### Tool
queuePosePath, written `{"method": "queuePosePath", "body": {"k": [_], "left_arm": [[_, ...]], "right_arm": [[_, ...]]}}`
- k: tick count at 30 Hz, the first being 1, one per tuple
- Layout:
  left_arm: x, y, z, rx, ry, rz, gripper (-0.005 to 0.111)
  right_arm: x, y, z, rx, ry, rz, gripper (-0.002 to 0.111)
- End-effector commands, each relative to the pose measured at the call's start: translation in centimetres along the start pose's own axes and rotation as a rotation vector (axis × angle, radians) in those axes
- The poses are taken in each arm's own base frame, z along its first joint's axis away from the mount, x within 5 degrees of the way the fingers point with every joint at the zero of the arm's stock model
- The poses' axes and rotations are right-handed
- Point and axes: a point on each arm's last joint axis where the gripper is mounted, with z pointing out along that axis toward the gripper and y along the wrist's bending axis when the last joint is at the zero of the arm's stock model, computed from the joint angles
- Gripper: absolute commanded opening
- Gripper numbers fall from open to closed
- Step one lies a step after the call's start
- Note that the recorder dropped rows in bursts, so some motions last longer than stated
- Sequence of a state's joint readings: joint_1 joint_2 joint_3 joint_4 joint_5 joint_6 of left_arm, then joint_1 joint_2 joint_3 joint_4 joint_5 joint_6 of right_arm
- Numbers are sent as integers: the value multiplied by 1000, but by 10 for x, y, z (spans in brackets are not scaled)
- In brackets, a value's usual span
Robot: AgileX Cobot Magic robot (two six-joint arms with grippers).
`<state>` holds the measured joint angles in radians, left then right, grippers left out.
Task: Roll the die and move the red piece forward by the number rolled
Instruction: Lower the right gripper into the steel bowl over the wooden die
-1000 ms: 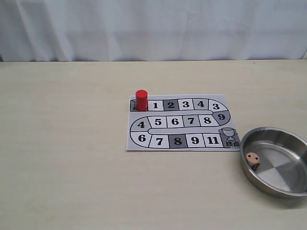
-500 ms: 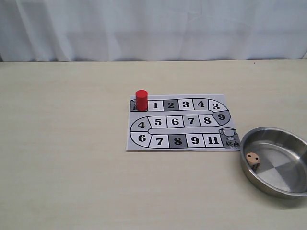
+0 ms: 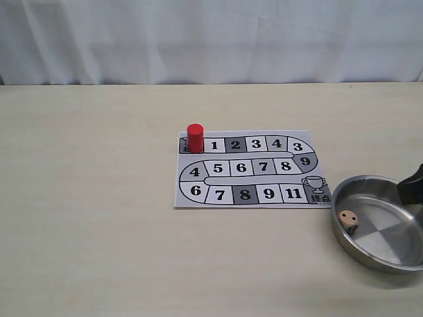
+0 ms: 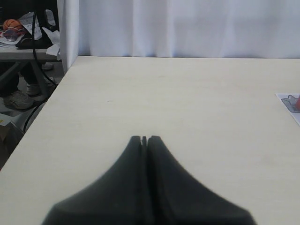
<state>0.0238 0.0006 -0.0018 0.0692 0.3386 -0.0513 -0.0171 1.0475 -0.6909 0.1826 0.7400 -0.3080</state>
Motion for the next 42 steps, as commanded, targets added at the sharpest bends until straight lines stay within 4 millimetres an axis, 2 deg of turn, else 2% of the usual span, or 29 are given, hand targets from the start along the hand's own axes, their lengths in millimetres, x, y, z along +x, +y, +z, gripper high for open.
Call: {"method": "queuePosePath", "body": {"k": [1,10,16,20,27,30,33,42], "left_arm": [[0,0,0,1,-7,-6,0],[0,0,0,1,-7,-6,0],[0,0,0,1,-7,-6,0],[0,0,0,1,-7,-6,0],[0,0,0,1,-7,-6,0],[0,0,0,1,-7,-6,0],[0,0,0,1,-7,-6,0],[0,0,0,1,-7,-6,0]], "right_arm": [[-2,-5,23,-10,107,-125,40],[-25,-11,48,-108,284,-337,40],[-30,-18,71,-149,287,-766,40],[-34,-18,83,-134,244,-728,40],[-31,-19,97,-162,284,-716,42],[-30,-19,98,-169,285,-708,51],[-30,-17,98,-182,282,-690,54],[-31,-18,98,-174,273,-697,54]]}}
